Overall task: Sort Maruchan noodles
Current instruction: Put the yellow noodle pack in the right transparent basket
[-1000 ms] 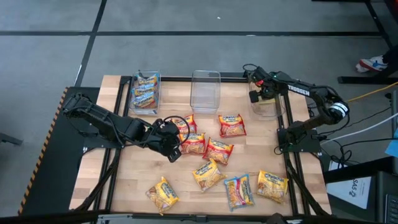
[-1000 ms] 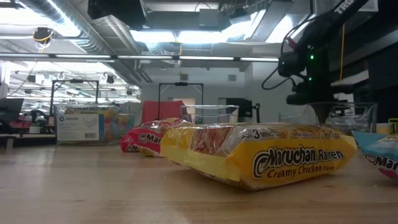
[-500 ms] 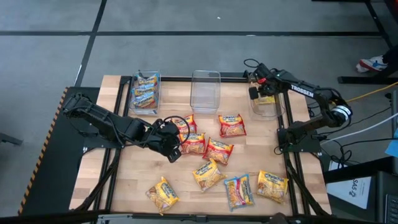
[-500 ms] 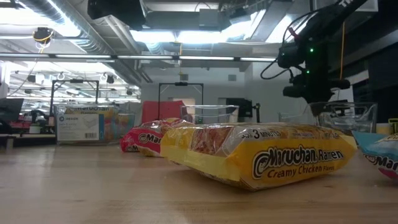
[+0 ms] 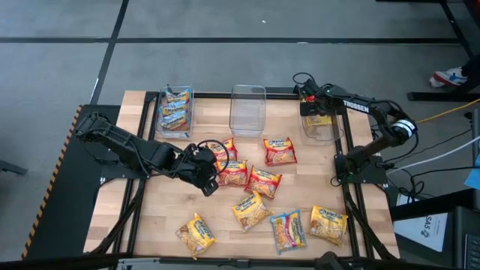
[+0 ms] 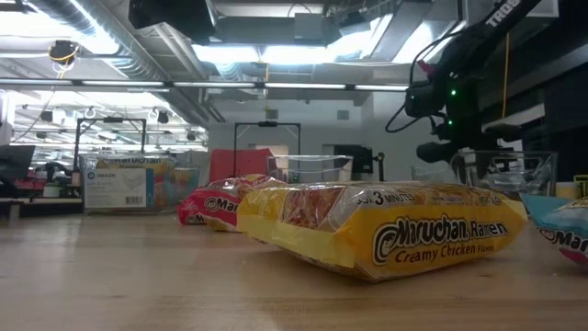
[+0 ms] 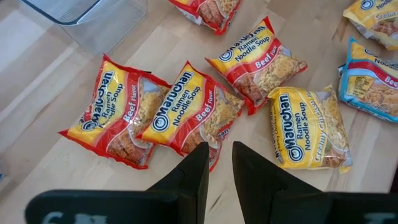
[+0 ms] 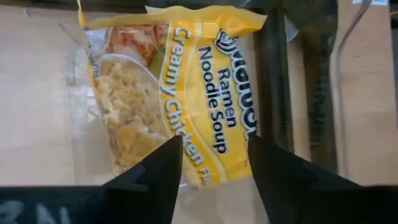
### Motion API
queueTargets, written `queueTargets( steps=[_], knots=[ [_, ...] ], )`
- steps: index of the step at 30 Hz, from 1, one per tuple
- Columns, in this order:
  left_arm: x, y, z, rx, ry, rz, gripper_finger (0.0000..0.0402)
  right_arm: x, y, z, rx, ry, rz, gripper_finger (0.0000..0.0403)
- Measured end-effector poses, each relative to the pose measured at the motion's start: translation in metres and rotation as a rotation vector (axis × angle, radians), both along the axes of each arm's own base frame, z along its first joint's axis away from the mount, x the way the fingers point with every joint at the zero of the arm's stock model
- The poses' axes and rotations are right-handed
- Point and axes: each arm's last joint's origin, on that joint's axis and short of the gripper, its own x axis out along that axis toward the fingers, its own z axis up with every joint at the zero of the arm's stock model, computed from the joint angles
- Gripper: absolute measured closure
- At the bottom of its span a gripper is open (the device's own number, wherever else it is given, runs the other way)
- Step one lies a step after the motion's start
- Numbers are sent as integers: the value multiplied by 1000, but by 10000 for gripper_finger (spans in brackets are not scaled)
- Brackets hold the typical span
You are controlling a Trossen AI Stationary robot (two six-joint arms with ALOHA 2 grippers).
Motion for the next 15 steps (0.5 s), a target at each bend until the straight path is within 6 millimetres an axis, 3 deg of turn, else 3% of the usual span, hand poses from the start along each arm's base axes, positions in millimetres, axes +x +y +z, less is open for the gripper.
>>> queueTargets(
  steps=[9, 15],
  knots=[
    [0, -1, 0, -35, 13, -21, 337, -5, -15, 9, 32, -150, -82, 241],
    [0, -1, 0, -35, 13, -21, 337, -6, -15, 9, 55, -161, -80, 242]
  ],
)
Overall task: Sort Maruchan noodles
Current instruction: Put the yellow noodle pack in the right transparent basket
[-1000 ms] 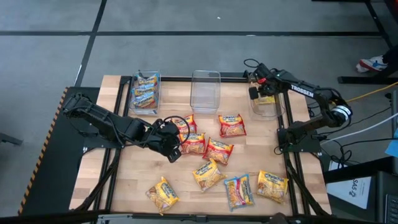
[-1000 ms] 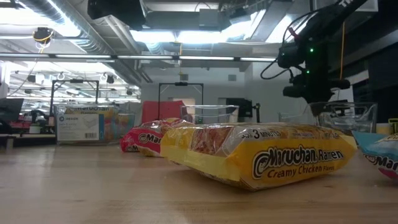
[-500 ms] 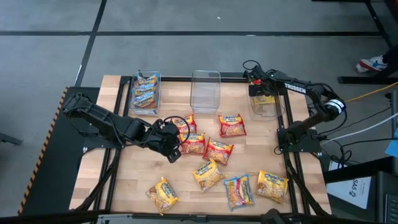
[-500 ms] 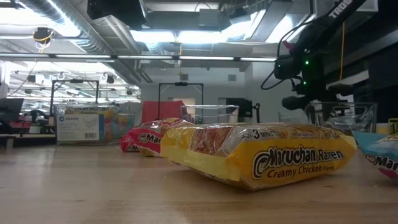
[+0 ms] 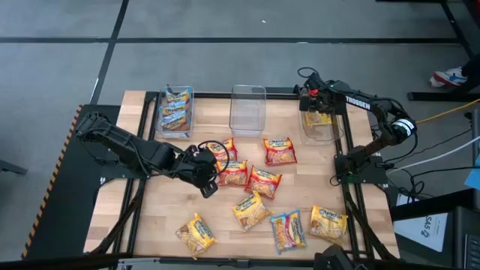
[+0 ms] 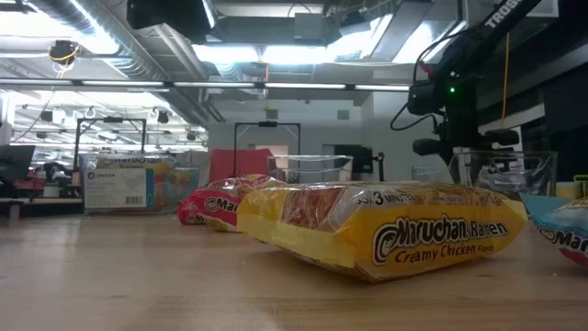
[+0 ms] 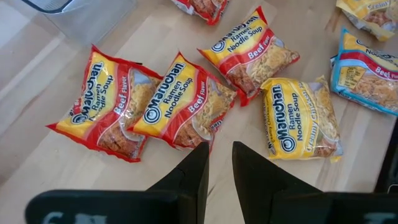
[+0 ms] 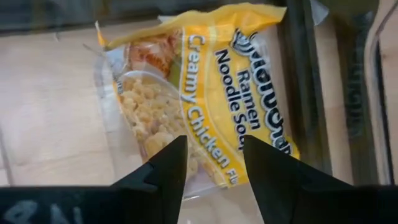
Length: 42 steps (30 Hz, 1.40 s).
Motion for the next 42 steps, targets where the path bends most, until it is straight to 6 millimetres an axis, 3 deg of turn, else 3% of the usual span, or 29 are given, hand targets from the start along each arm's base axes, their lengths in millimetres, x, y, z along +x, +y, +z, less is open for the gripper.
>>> queueTargets(
  steps=[15, 19, 26, 42],
  knots=[
    [-1, 0, -1, -9, 25, -14, 337, -10, -13, 18, 89, -169, -66, 242],
    [-1, 0, -1, -10, 24, -14, 337, -8, -16, 13, 113, -173, -87, 242],
    [-2, 0, -1, -12, 26, -16, 337, -18, -26, -15, 367, -255, -167, 242],
    [-2, 0, -1, 4, 31, -37, 337, -12, -35, -17, 222, -220, -258, 242]
  ],
)
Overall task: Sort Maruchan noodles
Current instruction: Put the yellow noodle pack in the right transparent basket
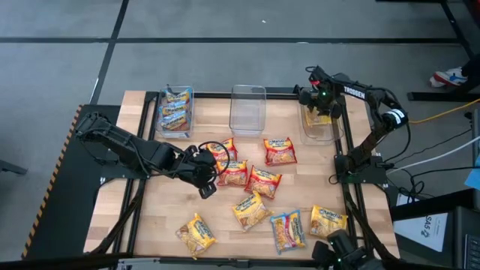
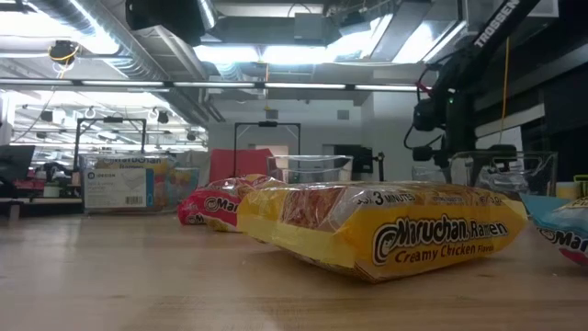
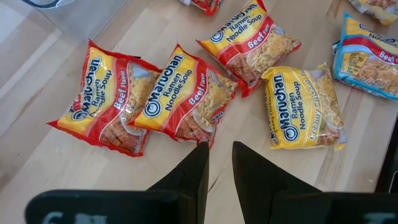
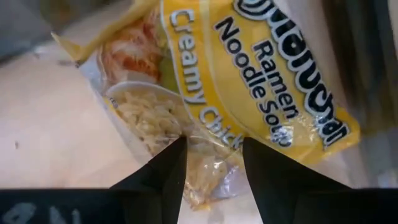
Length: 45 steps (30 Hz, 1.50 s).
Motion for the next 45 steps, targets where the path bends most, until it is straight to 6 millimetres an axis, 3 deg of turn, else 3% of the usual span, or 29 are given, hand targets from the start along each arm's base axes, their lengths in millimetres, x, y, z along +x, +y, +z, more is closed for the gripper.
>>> queueTargets(
  steps=[5, 11, 23, 40, 45],
  knots=[
    [0, 0, 0, 0, 1, 0, 337, 6, -2, 4, -68, 29, 72, 242],
    [0, 0, 0, 2, 5, 0, 337, 5, -5, 20, -173, 32, 10, 242],
    [-2, 0, -1, -7, 25, -9, 337, 5, -10, 14, -232, 88, -115, 242],
    [-2, 0, -1, -9, 23, -8, 337, 13, -12, -14, -110, 156, -16, 243],
    [-2, 0, -1, -6, 23, -8, 337, 13, -12, -15, -109, 151, -9, 283]
  ],
)
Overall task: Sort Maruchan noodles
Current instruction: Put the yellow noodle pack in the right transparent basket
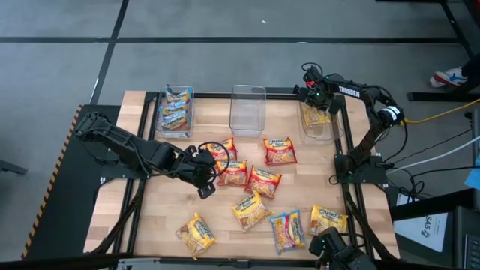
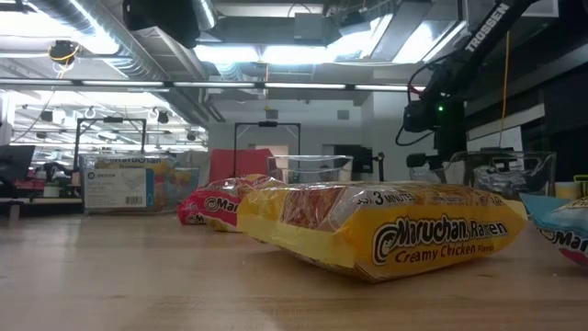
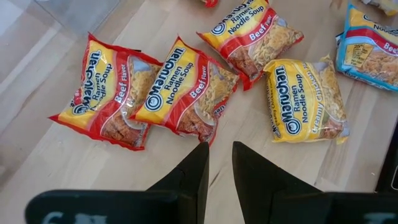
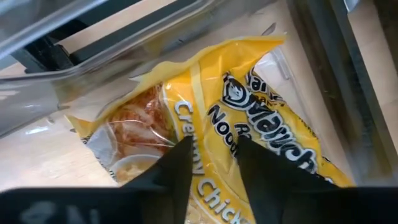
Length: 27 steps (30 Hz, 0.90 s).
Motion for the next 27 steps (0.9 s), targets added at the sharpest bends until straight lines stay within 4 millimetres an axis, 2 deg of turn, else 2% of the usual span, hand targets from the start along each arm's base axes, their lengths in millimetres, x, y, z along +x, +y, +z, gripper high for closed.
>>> queueTargets(
  steps=[6, 8, 13, 23, 27],
  knots=[
    [0, 0, 0, 9, 1, 5, 337, 0, 0, -1, 8, -8, 15, 379],
    [0, 1, 0, 16, -1, 9, 337, 0, 0, -1, 8, -9, 19, 396],
    [0, 1, 0, 18, -1, 9, 337, 0, 1, 1, 4, -11, 29, 386],
    [0, 1, 0, 55, 5, -29, 337, -6, 13, 28, -31, -47, 97, 400],
    [0, 1, 0, 70, 10, -50, 337, 0, 20, 34, -28, -54, 168, 401]
  ],
)
